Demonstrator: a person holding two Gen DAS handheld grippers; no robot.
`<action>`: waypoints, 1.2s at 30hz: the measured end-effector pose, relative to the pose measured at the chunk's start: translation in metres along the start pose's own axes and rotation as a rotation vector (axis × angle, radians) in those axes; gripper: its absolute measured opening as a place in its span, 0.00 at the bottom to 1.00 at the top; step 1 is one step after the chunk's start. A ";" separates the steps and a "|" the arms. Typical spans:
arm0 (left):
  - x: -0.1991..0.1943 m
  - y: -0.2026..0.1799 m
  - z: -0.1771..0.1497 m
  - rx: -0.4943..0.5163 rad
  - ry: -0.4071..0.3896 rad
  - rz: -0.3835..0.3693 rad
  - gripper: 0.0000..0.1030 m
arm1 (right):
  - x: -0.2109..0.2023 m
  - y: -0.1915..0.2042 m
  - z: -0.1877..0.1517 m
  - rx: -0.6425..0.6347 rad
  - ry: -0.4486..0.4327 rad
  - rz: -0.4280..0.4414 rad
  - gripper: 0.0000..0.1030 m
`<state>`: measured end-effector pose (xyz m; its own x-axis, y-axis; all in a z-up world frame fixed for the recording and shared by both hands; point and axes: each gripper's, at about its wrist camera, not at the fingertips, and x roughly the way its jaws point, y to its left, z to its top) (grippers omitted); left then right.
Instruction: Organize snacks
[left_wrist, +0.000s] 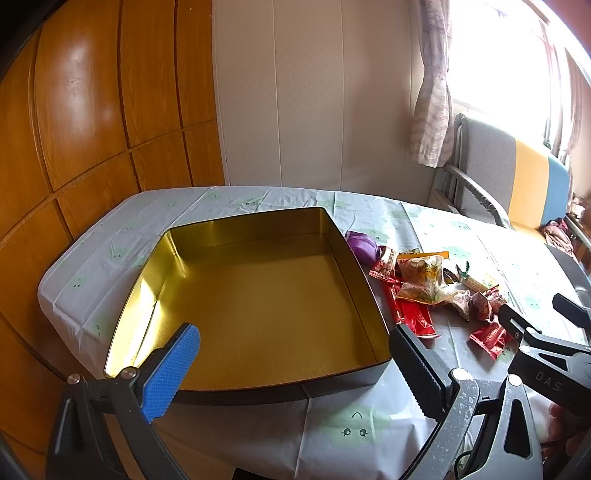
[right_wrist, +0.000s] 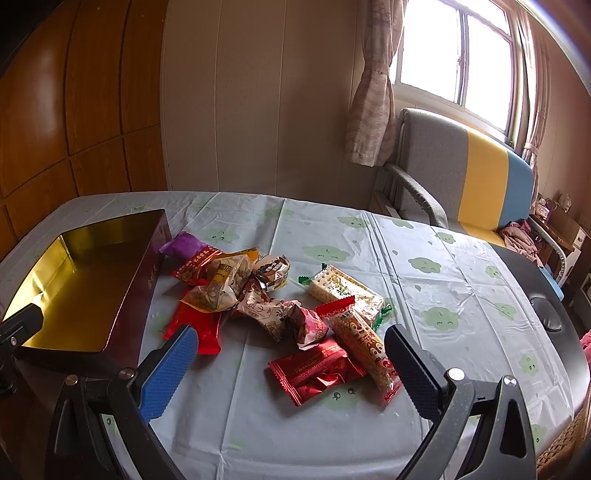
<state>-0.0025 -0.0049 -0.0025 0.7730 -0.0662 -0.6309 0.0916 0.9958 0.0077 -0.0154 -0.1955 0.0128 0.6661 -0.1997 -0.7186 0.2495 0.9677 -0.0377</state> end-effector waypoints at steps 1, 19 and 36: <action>0.000 0.000 0.000 0.000 0.001 0.000 1.00 | 0.000 0.000 0.000 0.000 0.000 0.000 1.00; 0.005 -0.002 -0.001 0.000 0.023 -0.034 1.00 | 0.027 -0.038 0.033 -0.009 0.080 0.079 1.00; 0.014 -0.024 0.012 0.118 0.072 -0.160 0.93 | 0.101 -0.138 0.058 -0.020 0.261 0.147 1.00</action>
<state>0.0137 -0.0305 -0.0027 0.6963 -0.2141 -0.6850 0.2858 0.9582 -0.0090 0.0582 -0.3586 -0.0141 0.4901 -0.0136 -0.8716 0.1483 0.9866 0.0681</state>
